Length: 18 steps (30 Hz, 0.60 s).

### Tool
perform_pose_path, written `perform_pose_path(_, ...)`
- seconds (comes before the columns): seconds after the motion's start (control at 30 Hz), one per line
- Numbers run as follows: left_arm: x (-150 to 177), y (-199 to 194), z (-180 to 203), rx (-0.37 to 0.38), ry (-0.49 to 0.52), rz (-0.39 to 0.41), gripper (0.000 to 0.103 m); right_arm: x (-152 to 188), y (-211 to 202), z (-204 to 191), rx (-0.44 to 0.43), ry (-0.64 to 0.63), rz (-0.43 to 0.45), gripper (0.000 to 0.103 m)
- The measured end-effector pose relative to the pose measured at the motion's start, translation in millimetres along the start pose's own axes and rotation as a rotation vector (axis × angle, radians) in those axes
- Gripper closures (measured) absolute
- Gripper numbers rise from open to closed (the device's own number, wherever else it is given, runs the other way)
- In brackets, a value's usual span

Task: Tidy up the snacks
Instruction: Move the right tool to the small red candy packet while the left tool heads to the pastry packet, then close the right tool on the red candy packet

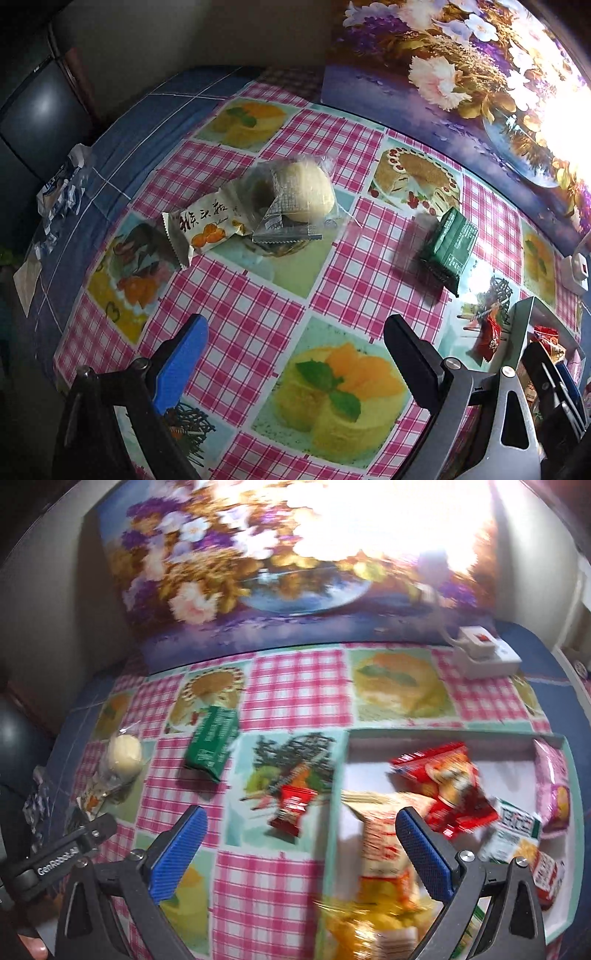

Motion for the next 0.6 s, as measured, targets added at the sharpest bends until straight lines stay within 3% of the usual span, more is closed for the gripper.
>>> perform_pose_path(0.23,-11,8,2,-0.016,-0.016,0.005,0.007,-5,21,-26,-0.004,-0.093,-0.025,0.006)
perform_pose_path(0.6,-15,31,15,-0.028,-0.01,-0.017,0.007,7,57,-29,-0.064,-0.075,-0.095,0.022)
Point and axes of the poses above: each gripper's, at about its wrist camera, not at the fingertips, and y roughly the way its jaws point, z to its right, x to its underside, the point moved 10 cm from there along y, roughly the way its jaws point, and after that the axes turned 14 degrees about -y, right-handed, at the moved point
